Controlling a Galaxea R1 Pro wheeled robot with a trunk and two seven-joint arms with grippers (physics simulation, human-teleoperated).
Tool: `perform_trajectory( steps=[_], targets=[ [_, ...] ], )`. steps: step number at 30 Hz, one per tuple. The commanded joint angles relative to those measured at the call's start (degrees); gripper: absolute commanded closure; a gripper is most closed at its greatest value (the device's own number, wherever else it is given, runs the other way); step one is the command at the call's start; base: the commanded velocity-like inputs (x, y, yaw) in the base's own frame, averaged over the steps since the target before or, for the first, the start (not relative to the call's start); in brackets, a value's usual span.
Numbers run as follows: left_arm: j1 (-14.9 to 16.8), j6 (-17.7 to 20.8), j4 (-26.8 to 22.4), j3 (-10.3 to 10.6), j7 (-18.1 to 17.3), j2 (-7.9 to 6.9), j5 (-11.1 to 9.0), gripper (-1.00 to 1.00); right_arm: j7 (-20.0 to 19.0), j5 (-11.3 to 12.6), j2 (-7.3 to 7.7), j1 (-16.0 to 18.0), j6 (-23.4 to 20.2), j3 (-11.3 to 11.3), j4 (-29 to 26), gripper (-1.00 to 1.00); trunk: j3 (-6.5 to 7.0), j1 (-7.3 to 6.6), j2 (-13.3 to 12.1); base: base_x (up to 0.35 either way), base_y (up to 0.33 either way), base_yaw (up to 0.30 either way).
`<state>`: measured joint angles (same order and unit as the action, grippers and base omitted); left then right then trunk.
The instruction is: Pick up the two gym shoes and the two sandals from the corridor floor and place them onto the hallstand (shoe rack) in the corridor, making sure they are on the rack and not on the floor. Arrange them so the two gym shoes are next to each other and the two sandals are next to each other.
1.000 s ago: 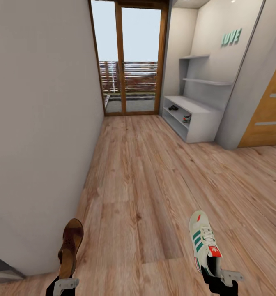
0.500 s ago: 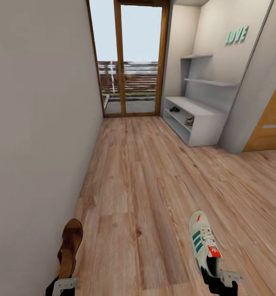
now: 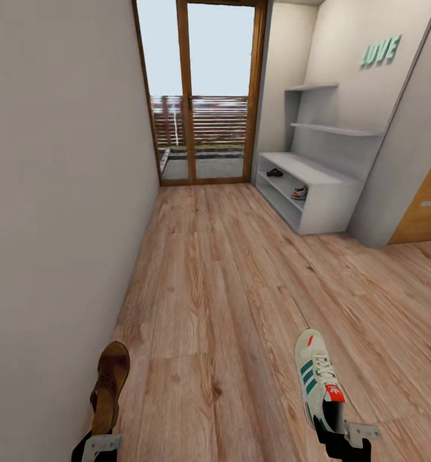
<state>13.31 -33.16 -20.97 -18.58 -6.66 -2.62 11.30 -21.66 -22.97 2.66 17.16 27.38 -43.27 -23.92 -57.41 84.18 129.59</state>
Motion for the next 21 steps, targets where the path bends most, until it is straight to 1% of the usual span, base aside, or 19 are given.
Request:
perform_trajectory(
  steps=[1, 21],
  targets=[
    [0.0, -0.2, 0.0, -0.5, -0.5, 0.05, 0.5, 1.00, -0.5, -0.2, -0.03, 0.1, 0.2, -0.5, 0.0, 1.00, -0.05, 0.02, 0.0, 0.339, 0.000, 0.000],
    [0.0, -0.2, 0.1, -0.5, -0.5, 0.07, 0.5, 1.00, -0.5, -0.2, -0.03, 0.1, 0.2, -0.5, 0.0, 1.00, -0.05, 0.02, 0.0, 0.339, 0.000, 0.000]
  ],
)
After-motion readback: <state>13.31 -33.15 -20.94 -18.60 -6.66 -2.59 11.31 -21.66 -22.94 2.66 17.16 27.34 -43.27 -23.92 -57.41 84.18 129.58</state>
